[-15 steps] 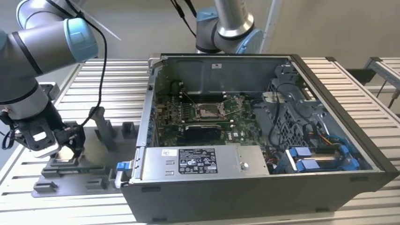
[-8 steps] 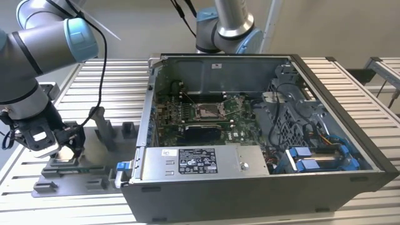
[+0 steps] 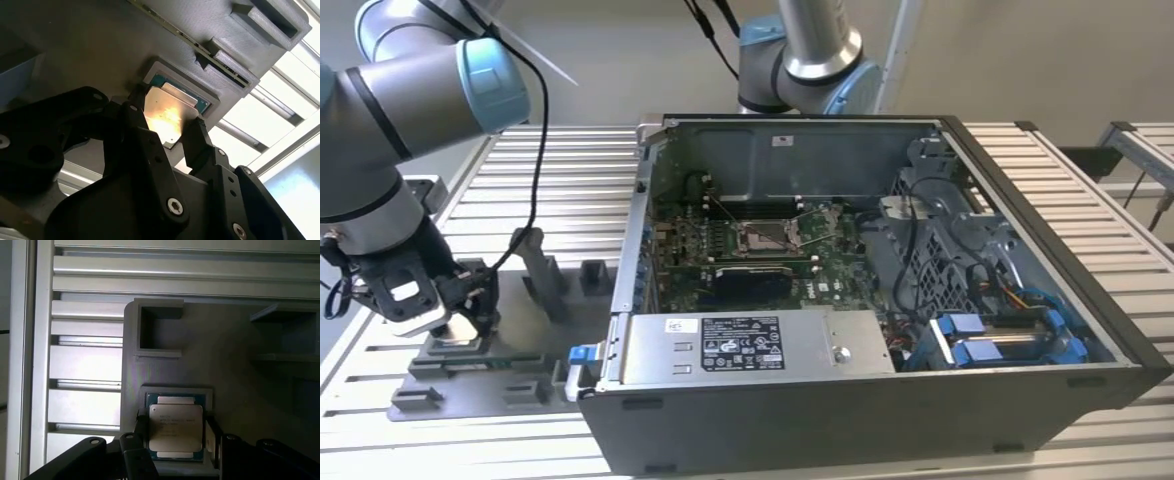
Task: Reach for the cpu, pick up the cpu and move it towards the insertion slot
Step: 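Pick up the cpu and move it towards the insertion slot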
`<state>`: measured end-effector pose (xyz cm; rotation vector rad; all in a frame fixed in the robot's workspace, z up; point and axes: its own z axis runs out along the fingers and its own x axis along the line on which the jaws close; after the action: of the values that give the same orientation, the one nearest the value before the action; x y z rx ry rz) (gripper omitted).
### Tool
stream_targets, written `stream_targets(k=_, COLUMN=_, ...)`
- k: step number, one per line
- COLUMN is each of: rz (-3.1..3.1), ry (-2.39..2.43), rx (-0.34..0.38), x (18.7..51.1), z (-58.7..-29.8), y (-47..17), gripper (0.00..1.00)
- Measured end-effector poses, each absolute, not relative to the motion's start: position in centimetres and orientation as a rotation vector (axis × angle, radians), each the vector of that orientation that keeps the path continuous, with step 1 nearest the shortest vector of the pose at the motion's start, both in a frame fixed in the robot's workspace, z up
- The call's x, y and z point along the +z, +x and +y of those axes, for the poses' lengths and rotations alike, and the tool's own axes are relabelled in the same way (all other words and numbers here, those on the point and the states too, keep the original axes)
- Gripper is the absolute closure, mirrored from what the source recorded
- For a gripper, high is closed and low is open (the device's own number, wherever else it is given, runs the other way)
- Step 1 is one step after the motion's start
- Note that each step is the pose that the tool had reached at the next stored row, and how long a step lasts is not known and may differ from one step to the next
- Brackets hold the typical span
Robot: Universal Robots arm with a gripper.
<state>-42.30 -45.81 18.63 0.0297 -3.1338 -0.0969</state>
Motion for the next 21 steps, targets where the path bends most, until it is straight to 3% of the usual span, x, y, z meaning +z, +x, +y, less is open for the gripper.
stream_targets(k=21, rz=-3.134, ry=0.030, rx=-0.095, x=18.80, z=-45.81, y=-42.29, gripper=1.00)
